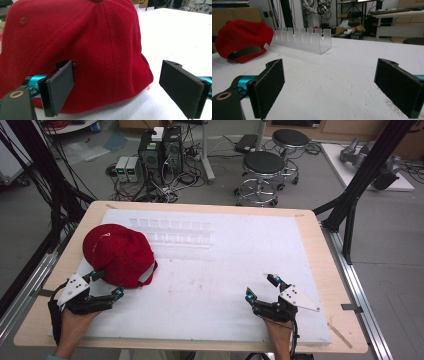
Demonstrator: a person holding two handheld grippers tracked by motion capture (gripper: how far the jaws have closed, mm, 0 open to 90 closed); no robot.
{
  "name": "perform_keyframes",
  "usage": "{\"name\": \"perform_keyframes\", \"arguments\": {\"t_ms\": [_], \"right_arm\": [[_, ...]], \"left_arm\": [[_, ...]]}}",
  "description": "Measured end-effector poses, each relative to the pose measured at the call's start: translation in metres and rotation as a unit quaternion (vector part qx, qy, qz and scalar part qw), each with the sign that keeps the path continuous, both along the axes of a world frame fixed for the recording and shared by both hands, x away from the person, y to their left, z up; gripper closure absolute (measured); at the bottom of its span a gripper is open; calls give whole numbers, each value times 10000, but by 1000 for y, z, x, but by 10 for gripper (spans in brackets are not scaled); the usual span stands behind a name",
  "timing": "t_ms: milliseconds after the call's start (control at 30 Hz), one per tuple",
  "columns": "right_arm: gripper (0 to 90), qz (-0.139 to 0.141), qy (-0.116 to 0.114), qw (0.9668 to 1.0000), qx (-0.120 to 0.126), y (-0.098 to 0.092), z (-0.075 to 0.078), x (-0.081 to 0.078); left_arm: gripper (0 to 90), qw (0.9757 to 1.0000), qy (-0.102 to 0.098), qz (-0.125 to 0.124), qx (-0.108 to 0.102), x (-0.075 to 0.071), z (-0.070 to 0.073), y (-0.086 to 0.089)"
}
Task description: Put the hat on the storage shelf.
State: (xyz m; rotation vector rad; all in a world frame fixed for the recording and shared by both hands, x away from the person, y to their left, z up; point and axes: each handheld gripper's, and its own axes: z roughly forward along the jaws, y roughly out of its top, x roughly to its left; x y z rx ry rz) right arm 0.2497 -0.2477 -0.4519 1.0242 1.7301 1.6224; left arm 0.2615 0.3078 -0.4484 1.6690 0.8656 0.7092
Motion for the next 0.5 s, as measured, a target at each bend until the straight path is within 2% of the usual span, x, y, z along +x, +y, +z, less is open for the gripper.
{"name": "perform_keyframes", "arguments": {"t_ms": [167,400,467,500], "right_arm": [[83,-7,-25,10000,-3,0,0,-1],[84,4,-29,10000,16,0,0,-1],[84,2,-33,10000,17,-1,0,0],[83,3,-31,10000,19,-1,0,0]], "left_arm": [[131,10000,6,-17,-98,0,0,2],[131,10000,-49,-14,-16,-1,0,0],[132,10000,-77,-58,-11,-1,0,0],[132,9998,-97,-141,-93,-2,0,2]]}}
